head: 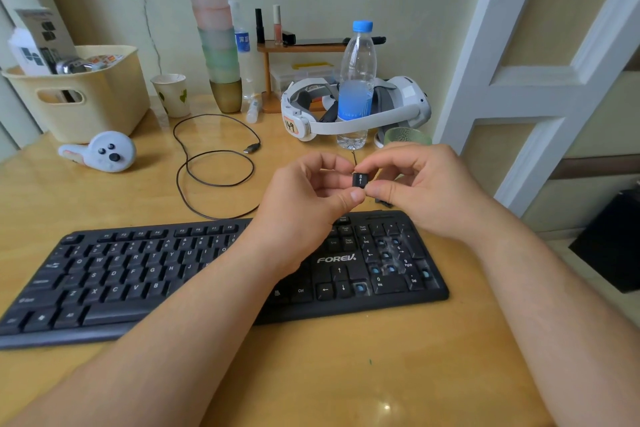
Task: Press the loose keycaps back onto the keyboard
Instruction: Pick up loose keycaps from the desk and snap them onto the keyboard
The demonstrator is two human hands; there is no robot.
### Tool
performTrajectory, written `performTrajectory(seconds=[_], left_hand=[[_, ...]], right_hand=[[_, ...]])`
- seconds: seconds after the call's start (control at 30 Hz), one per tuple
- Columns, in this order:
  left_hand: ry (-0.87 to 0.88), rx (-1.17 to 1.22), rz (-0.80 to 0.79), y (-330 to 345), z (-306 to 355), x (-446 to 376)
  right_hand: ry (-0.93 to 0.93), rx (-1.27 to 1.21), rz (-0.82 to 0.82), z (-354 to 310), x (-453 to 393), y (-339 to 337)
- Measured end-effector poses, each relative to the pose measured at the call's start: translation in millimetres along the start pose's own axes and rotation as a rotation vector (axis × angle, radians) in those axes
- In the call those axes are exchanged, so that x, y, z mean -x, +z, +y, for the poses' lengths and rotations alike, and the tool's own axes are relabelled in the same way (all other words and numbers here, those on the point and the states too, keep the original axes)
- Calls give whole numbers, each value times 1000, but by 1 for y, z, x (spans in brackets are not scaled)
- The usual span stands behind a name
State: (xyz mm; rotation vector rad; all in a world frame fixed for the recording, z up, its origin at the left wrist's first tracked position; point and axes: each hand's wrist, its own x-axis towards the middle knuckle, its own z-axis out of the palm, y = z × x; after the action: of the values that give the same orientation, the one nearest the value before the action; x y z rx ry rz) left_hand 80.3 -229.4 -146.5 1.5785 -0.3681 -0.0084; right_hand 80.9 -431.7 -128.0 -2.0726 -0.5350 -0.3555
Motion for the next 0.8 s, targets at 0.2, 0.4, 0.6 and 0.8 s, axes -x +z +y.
performTrajectory(seconds=[0.2, 0.4, 0.6, 0.8], left_hand=[[-14, 37, 2, 2, 1, 0], [-17, 15, -3, 2, 4, 1], [-23, 2, -6, 1, 5, 2], [15, -146, -18, 1, 4, 3]], right_hand=[[8, 71, 34, 3, 0, 0], [10, 49, 28, 3, 1, -1], [17, 27, 19, -2, 2, 0], [42, 55, 0, -6, 3, 0]])
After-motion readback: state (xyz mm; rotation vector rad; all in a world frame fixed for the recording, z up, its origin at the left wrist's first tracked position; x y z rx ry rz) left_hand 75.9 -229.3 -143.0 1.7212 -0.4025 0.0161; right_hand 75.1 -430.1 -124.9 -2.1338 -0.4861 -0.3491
